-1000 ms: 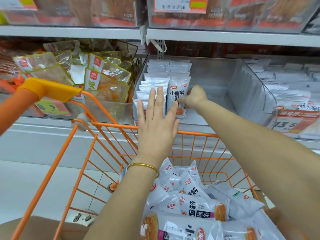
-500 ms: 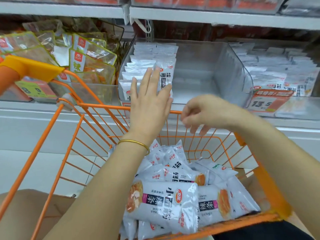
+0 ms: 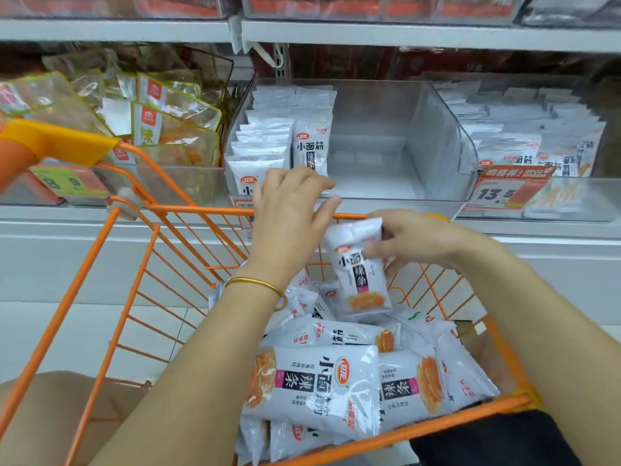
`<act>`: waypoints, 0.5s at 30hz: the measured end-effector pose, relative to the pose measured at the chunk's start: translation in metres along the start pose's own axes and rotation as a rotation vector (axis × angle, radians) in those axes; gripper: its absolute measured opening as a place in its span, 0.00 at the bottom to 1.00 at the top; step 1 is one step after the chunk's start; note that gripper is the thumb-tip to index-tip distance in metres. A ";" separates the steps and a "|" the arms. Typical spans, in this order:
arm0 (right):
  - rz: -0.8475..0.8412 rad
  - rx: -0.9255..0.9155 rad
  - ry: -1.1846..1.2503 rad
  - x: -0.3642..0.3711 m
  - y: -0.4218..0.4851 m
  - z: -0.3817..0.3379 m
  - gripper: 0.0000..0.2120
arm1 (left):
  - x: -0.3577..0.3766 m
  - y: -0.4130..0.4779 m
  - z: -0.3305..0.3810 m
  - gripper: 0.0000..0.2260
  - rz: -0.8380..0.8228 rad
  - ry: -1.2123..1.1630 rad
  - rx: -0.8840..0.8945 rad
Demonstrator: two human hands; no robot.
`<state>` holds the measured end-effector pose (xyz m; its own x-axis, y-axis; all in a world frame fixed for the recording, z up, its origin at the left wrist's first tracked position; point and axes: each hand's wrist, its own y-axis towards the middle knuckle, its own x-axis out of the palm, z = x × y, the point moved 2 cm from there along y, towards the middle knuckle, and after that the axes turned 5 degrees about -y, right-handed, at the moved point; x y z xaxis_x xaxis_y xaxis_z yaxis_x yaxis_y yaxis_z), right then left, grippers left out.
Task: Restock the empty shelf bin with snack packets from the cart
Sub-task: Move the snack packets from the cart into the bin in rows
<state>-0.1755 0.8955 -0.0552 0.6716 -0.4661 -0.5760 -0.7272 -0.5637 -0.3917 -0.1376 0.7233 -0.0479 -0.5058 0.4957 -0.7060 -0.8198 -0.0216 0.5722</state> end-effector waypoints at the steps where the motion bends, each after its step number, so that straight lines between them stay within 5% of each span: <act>1: 0.040 -0.029 0.064 -0.008 -0.005 -0.003 0.08 | -0.001 0.000 0.003 0.17 -0.039 -0.067 -0.048; 8: 0.091 -0.095 0.429 -0.017 -0.005 -0.012 0.14 | 0.001 0.002 0.016 0.17 -0.168 -0.767 -0.383; 12: -0.014 -0.070 0.351 -0.017 -0.003 -0.017 0.12 | -0.003 0.016 0.014 0.17 -0.063 -0.828 -0.439; 15: 0.071 -0.058 0.374 -0.035 0.008 -0.028 0.05 | -0.007 0.022 0.005 0.20 0.066 -0.548 -0.347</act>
<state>-0.2009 0.8882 -0.0182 0.6330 -0.7159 -0.2946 -0.7717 -0.5537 -0.3128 -0.1507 0.7238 -0.0285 -0.4232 0.8526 -0.3065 -0.8772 -0.3009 0.3743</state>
